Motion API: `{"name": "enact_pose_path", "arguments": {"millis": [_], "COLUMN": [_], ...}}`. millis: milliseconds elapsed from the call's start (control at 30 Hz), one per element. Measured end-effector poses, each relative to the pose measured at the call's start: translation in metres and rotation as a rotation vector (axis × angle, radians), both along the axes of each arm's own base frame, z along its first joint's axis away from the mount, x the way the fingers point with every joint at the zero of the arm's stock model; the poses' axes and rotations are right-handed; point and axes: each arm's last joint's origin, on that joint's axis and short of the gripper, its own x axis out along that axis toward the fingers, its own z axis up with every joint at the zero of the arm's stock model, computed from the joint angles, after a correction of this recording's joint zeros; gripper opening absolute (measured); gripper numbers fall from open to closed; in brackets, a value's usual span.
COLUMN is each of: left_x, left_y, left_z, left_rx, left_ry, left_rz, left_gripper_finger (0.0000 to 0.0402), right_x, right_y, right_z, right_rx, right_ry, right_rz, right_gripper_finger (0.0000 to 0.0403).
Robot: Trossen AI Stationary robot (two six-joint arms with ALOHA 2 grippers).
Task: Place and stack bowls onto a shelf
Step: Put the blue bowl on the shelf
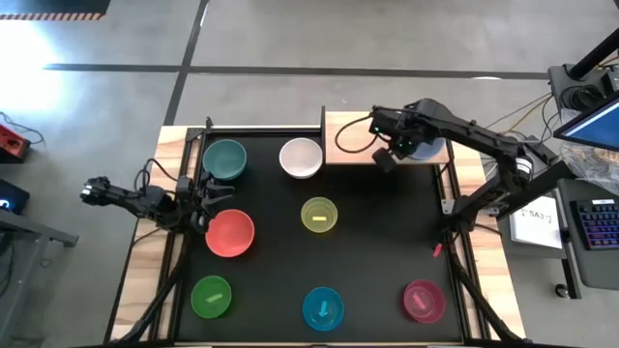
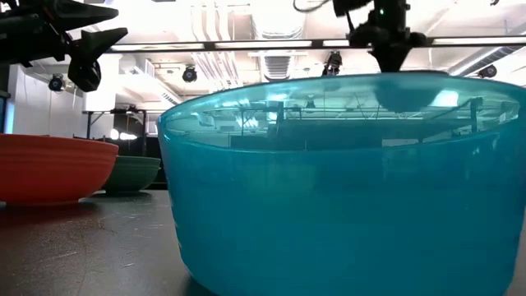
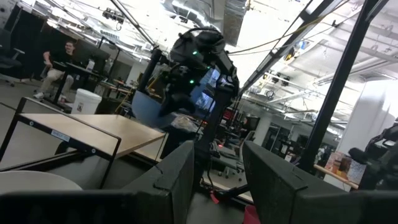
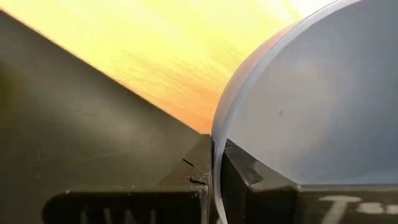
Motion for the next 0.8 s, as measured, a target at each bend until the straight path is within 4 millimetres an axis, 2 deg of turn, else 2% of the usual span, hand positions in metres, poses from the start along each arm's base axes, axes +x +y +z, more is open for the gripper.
{"name": "enact_pose_path", "arguments": {"millis": [133, 333, 600, 800], "left_x": [0.0, 0.0, 0.0, 0.0], "left_y": [0.0, 0.0, 0.0, 0.0], "left_z": [0.0, 0.0, 0.0, 0.0], "left_rx": [0.0, 0.0, 0.0, 0.0], "left_ry": [0.0, 0.0, 0.0, 0.0], "left_rz": [0.0, 0.0, 0.0, 0.0], "left_gripper_finger": [0.0123, 0.0123, 0.0123, 0.0123], "right_x": [-0.004, -0.009, -0.019, -0.018], "right_y": [-0.008, -0.019, -0.036, -0.04], "right_z": [-0.01, -0.011, -0.012, -0.013], "right_rx": [0.02, -0.021, -0.01, 0.013], "right_ry": [0.054, 0.1, 0.108, 0.064], "right_rz": [0.013, 0.025, -0.017, -0.007], "right_gripper_finger": [0.0008, 0.0008, 0.0008, 0.0008]}}
